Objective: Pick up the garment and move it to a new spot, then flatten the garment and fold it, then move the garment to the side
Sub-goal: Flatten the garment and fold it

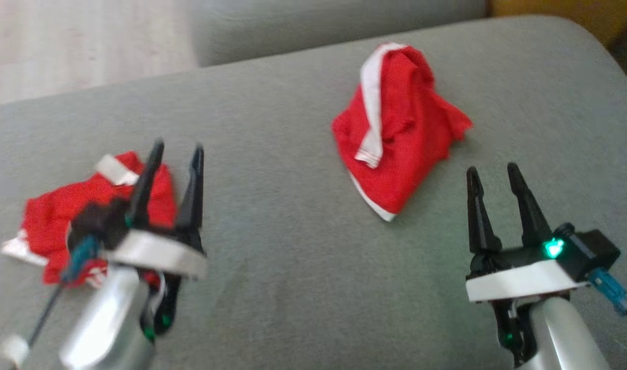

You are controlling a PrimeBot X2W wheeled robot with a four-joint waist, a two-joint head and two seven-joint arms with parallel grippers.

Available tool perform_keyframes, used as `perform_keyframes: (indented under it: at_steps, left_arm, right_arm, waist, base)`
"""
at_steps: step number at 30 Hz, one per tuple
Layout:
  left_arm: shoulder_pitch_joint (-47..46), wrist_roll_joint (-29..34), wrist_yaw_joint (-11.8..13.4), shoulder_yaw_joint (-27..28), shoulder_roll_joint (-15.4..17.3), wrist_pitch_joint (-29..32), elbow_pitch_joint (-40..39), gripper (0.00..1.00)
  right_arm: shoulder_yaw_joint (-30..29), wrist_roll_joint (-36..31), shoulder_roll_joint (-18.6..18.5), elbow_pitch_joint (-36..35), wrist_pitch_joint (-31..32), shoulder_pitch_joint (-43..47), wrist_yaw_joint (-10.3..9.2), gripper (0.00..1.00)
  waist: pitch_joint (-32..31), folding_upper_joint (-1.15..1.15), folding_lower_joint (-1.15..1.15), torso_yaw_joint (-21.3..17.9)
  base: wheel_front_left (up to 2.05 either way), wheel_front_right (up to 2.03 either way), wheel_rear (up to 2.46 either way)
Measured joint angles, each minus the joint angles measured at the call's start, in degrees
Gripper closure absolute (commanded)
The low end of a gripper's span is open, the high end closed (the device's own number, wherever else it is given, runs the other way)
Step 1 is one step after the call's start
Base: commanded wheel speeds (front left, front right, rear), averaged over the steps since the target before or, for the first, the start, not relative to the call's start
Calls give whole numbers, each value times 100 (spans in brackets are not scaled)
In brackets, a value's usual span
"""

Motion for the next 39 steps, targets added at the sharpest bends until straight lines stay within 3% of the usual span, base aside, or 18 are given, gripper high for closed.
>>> perform_keyframes:
  at_steps: [5, 9, 17, 21, 27, 34, 35, 36, 39]
  left_arm:
    - [1151, -58, 308, 498, -377, -16, -681, 0]
    - [1752, 160, 402, 843, -597, -16, -1001, 0]
    - [1981, 550, 188, 1144, -900, -18, -1152, 0]
    - [1964, 637, 99, 1179, -976, -23, -1149, 0]
    - [1894, 823, -79, 1179, -1136, -24, -973, 0]
    - [1772, 946, -180, 1177, -1268, -24, -833, 0]
    - [1772, 961, -182, 1183, -1270, -24, -821, 0]
    - [1771, 961, -208, 1193, -1277, -24, -808, 0]
    - [1771, 1009, -231, 1235, -1298, -24, -794, 0]
  right_arm:
    - [-25, -7, 2, 129, 0, 161, 0, 0]
    - [-32, -7, 2, 179, 0, 210, 0, 0]
    - [-60, -138, 2, 267, 0, 216, 0, 0]
    - [-54, -350, 2, 662, 0, 196, 0, 0]
    - [-208, -314, 3, 1963, 31, -199, 0, 0]
    - [-138, 890, -1, 3774, 164, -1194, 0, 0]
    - [-69, 1057, -3, 3969, 163, -1285, 0, 7]
    - [18, 1213, -7, 4132, 156, -1382, 0, 100]
    - [175, 1265, -23, 4433, 93, -1729, 0, 100]
  waist:
    - [-259, 0, 0, 420]
    - [-389, 0, 0, 616]
    - [-359, 0, 0, 804]
    - [-286, 0, 1, 875]
    - [-135, 0, 1, 1077]
    - [12, 0, 1, 1435]
    - [25, 0, 2, 1475]
    - [36, 0, 2, 1511]
    - [54, 0, 2, 1568]
  base:
    - [0, 0, 0]
    - [0, 0, 0]
    - [0, 0, 0]
    - [0, 0, 0]
    - [0, 0, 0]
    - [0, 0, 0]
    - [0, 0, 0]
    - [0, 0, 0]
    - [0, 0, 0]
